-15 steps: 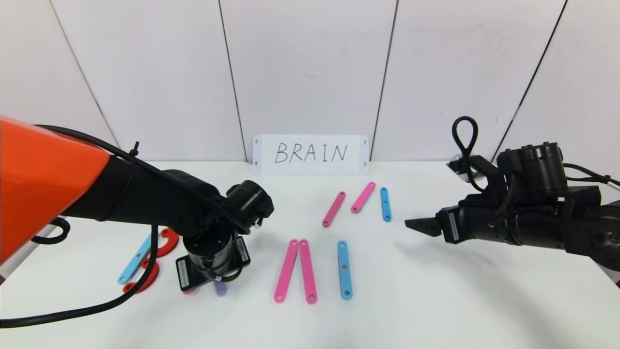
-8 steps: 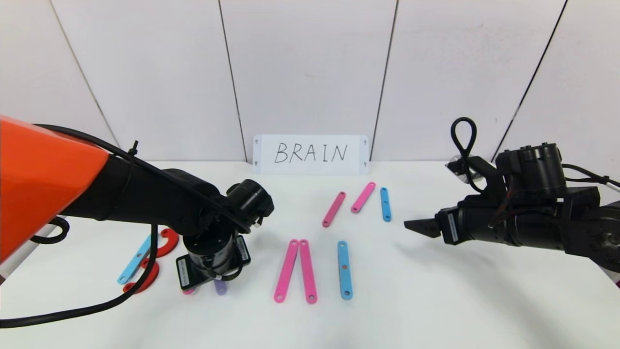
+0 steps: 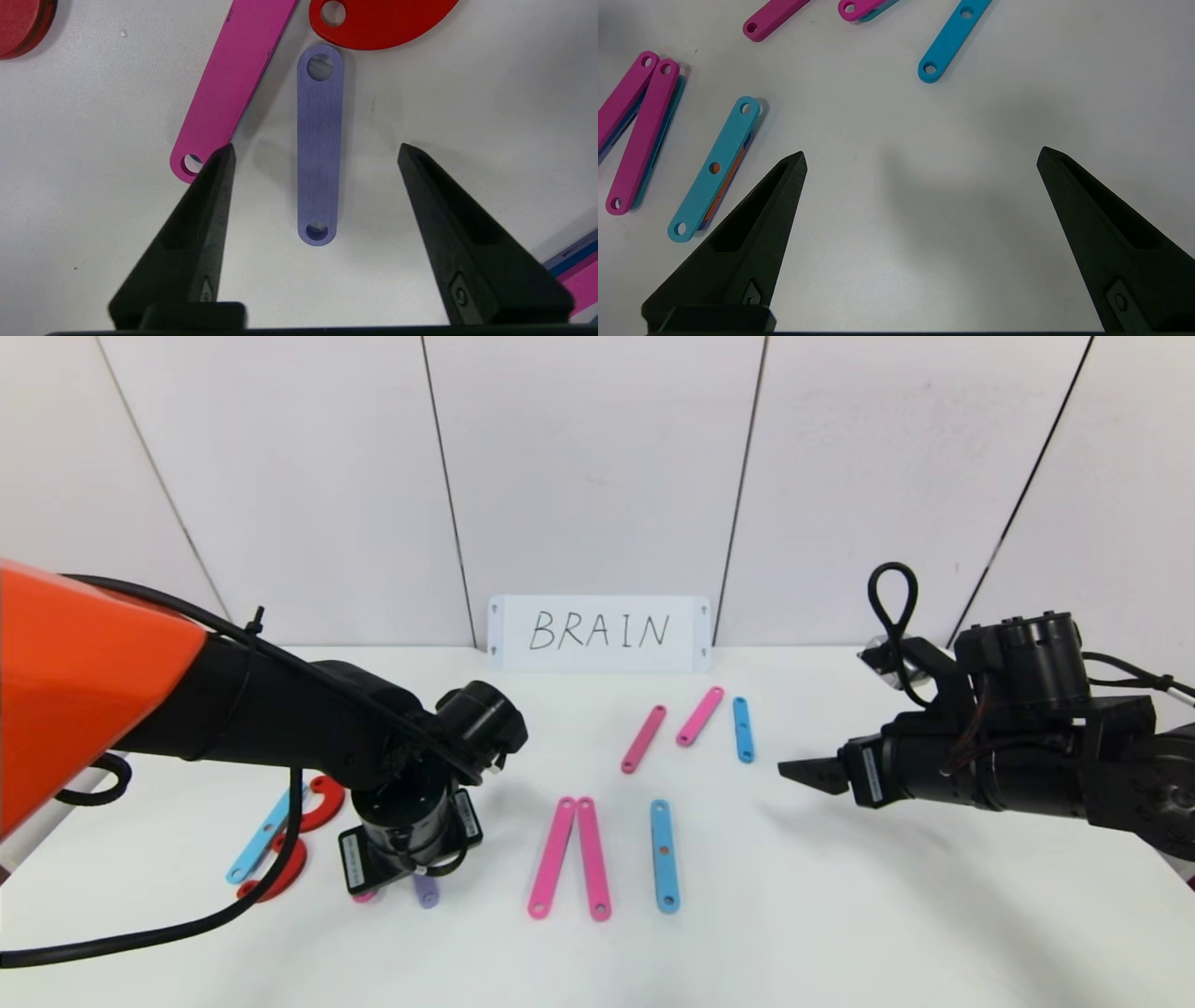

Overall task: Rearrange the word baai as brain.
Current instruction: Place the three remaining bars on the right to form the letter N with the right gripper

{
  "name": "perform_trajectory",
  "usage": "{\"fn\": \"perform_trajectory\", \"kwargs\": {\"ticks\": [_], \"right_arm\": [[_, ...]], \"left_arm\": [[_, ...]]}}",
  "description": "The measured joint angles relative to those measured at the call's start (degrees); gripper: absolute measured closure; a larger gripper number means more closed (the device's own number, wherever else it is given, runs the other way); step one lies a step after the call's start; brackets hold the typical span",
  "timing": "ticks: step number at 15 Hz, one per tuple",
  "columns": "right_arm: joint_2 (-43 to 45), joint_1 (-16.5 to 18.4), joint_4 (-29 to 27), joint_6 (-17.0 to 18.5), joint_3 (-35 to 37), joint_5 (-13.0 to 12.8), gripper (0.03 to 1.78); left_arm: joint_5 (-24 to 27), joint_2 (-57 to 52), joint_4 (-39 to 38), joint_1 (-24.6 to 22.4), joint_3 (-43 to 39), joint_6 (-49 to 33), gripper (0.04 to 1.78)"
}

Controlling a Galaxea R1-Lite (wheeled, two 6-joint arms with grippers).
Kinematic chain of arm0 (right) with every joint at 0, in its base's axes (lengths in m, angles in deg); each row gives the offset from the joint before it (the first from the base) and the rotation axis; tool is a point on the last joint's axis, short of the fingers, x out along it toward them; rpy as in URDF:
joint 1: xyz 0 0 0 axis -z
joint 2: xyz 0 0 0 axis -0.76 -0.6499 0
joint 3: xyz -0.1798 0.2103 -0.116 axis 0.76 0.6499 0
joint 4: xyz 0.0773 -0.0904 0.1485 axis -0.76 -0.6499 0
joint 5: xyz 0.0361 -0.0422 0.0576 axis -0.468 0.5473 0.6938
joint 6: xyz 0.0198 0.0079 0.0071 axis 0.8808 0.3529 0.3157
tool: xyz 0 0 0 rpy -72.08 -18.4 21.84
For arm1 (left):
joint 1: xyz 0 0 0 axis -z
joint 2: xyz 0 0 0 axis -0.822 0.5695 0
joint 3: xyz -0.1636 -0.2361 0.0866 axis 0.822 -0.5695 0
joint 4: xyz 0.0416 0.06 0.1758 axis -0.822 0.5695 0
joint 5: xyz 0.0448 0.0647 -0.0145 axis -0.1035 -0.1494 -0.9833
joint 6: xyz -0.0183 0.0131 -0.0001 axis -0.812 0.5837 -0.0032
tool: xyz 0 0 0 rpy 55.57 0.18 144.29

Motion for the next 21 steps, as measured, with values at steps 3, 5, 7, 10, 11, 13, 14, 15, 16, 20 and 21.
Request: {"fn": "perform_trajectory", "kwargs": {"ticks": [3,5,7,10,11,13,14,15,16,20,21], "right_arm": [[0.0,0.0,0.0,0.0,0.0,0.0,0.08],[0.0,0.0,0.0,0.0,0.0,0.0,0.08],[0.0,0.0,0.0,0.0,0.1,0.0,0.08],[0.0,0.0,0.0,0.0,0.2,-0.1,0.08],[0.0,-0.1,0.0,0.0,0.2,0.0,0.08],[0.0,-0.1,0.0,0.0,0.1,-0.1,0.08],[0.1,0.0,0.0,0.0,-0.1,0.0,0.08],[0.3,0.0,0.0,0.1,-0.2,0.0,0.08],[0.6,-0.2,0.0,0.2,-0.4,-0.6,0.08],[2.2,-2.8,-1.0,-0.2,-1.0,-5.1,0.08],[2.4,-3.4,-1.3,-0.2,-1.5,-5.3,0.08]], "left_arm": [[0.4,-0.1,0.0,0.1,0.3,0.1,0.17],[0.5,-0.2,0.0,0.2,0.5,0.1,0.08],[0.6,-0.4,0.1,0.2,0.8,0.2,0.08],[0.6,-1.1,0.3,0.3,1.2,0.5,0.08],[0.6,-1.6,0.3,0.3,1.3,0.7,0.08],[1.6,-3.4,0.4,0.2,1.4,2.3,0.08],[2.6,-4.6,0.3,0.0,1.3,4.4,0.08],[4.6,-6.0,0.3,-0.5,1.2,7.1,0.08],[7.1,-7.4,0.2,-1.6,1.2,10.0,0.08],[17.6,-13.3,-2.2,-9.2,1.3,26.3,0.08],[20.3,-14.7,-3.1,-11.3,1.4,30.5,0.08]]}}
